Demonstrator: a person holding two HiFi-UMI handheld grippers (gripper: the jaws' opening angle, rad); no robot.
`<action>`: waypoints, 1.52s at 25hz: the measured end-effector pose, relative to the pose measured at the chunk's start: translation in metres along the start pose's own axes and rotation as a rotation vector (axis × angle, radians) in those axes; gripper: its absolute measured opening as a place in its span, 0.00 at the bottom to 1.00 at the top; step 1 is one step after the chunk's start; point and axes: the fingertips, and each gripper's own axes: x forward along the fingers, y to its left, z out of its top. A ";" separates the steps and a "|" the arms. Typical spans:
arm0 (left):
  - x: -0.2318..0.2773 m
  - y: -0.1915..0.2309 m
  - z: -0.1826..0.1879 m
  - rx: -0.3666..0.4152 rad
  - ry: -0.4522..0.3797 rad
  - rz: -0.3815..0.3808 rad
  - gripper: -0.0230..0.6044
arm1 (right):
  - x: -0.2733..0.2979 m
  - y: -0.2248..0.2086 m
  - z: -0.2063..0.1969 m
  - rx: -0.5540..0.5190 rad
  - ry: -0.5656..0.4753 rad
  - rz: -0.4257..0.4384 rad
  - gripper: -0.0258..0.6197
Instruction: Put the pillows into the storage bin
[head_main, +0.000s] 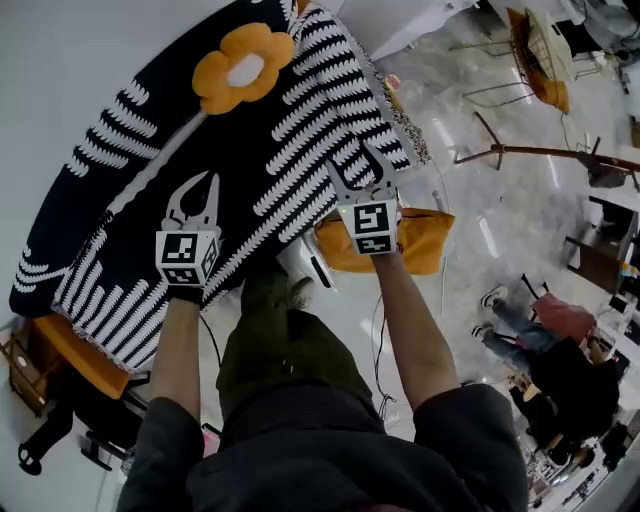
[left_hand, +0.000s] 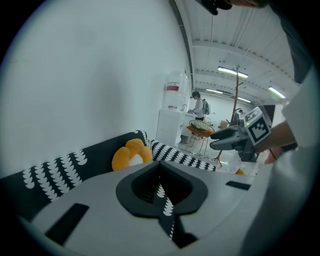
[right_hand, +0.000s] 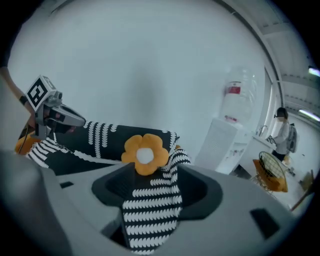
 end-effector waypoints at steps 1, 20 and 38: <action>0.010 0.010 -0.002 -0.006 0.002 0.003 0.04 | 0.019 0.000 0.003 -0.007 0.001 0.010 0.44; 0.134 0.159 -0.092 -0.069 0.057 0.050 0.04 | 0.338 0.046 0.060 -0.192 -0.050 0.197 0.44; 0.121 0.175 -0.188 -0.151 0.176 0.046 0.04 | 0.398 0.073 0.079 -0.269 -0.149 0.189 0.12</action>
